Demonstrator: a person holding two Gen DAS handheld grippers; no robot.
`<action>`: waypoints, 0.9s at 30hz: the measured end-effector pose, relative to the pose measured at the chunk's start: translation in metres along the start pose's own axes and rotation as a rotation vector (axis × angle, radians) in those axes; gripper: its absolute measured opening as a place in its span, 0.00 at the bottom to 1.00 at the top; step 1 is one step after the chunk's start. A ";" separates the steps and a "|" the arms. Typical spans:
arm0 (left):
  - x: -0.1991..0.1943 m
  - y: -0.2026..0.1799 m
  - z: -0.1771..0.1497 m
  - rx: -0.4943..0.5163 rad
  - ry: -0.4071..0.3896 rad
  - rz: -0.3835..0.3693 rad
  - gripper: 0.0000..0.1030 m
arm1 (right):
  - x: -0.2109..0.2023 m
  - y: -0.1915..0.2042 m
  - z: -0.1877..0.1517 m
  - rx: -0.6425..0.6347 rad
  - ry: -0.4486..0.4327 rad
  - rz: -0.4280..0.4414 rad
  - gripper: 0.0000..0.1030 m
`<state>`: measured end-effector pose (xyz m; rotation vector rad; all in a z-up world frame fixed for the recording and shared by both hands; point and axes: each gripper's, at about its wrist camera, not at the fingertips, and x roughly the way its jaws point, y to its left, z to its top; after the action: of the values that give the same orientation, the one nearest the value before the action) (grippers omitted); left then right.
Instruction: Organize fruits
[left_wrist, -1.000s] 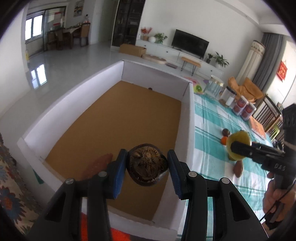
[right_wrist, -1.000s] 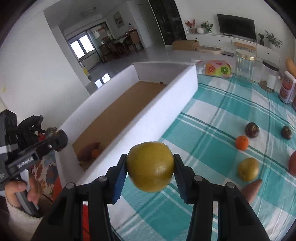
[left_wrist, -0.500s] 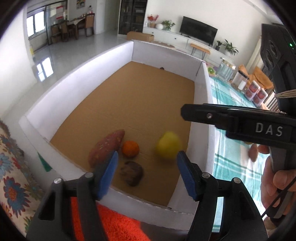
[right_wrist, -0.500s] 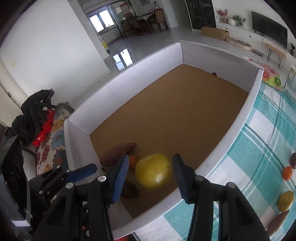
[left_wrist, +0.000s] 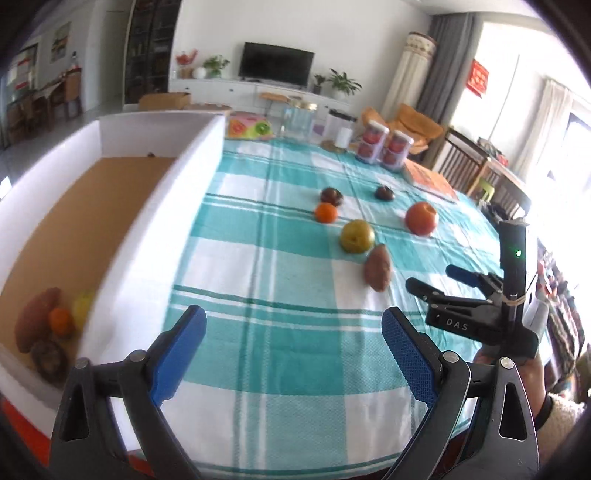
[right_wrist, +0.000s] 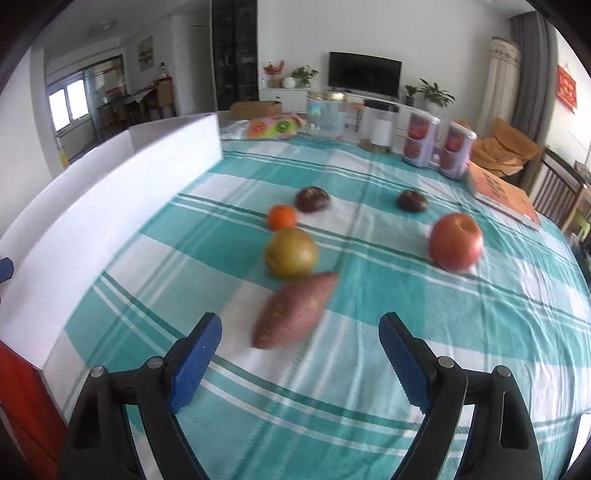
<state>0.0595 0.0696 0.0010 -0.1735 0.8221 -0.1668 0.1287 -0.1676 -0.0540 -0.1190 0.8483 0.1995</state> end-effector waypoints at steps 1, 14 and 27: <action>0.017 -0.003 -0.001 0.020 0.023 -0.001 0.94 | 0.003 -0.017 -0.008 0.028 0.004 -0.038 0.84; 0.107 0.006 -0.001 0.013 0.099 0.115 0.94 | 0.025 -0.086 -0.034 0.168 0.088 -0.095 0.91; 0.116 -0.008 -0.007 0.113 0.105 0.191 0.98 | 0.026 -0.087 -0.034 0.173 0.087 -0.077 0.95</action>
<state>0.1312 0.0364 -0.0845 0.0203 0.9262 -0.0428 0.1401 -0.2552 -0.0940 0.0017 0.9426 0.0486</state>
